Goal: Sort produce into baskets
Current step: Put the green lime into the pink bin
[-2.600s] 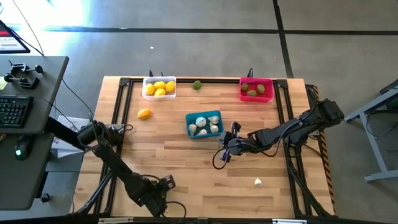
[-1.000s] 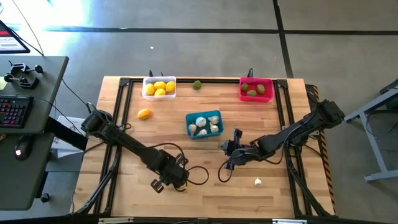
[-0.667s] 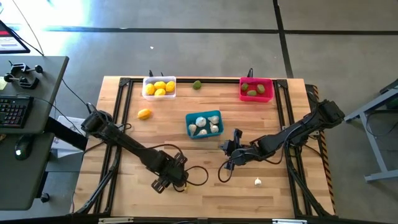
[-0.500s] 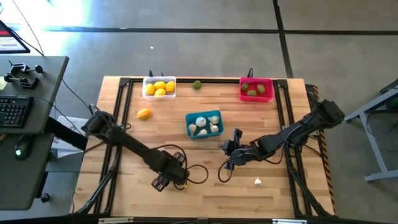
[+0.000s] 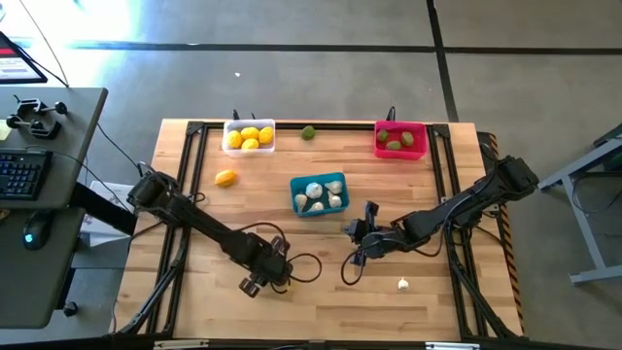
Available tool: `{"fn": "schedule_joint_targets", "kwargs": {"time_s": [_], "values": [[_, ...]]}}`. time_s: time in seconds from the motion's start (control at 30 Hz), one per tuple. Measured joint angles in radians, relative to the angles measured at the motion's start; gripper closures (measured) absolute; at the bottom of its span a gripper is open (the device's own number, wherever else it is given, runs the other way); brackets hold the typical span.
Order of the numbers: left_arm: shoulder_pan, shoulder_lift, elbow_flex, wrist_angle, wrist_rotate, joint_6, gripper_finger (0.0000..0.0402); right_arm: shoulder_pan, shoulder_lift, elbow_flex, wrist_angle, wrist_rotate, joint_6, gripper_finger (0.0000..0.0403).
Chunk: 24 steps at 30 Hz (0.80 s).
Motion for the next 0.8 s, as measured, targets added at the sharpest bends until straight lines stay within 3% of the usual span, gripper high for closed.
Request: {"fn": "schedule_joint_targets", "kwargs": {"time_s": [0.2,0.4,0.57,0.8], "values": [[0.037,-0.073,-0.041,0.146,0.001,-0.023,0.0247,0.001,0.002,0.000,0.115,-0.045,-0.016,0.0402],[0.143,-0.205,-0.192,0.468,0.186,-0.154,0.0247,0.043,0.021,0.001,0.310,-0.066,-0.208,0.0382],[0.233,-0.268,-0.246,0.677,0.370,-0.292,0.0247,0.071,0.021,0.001,0.386,-0.096,-0.318,0.0296],[0.317,-0.272,-0.247,0.758,0.525,-0.411,0.0247,0.086,0.035,0.002,0.511,-0.156,-0.456,0.0165]]}}
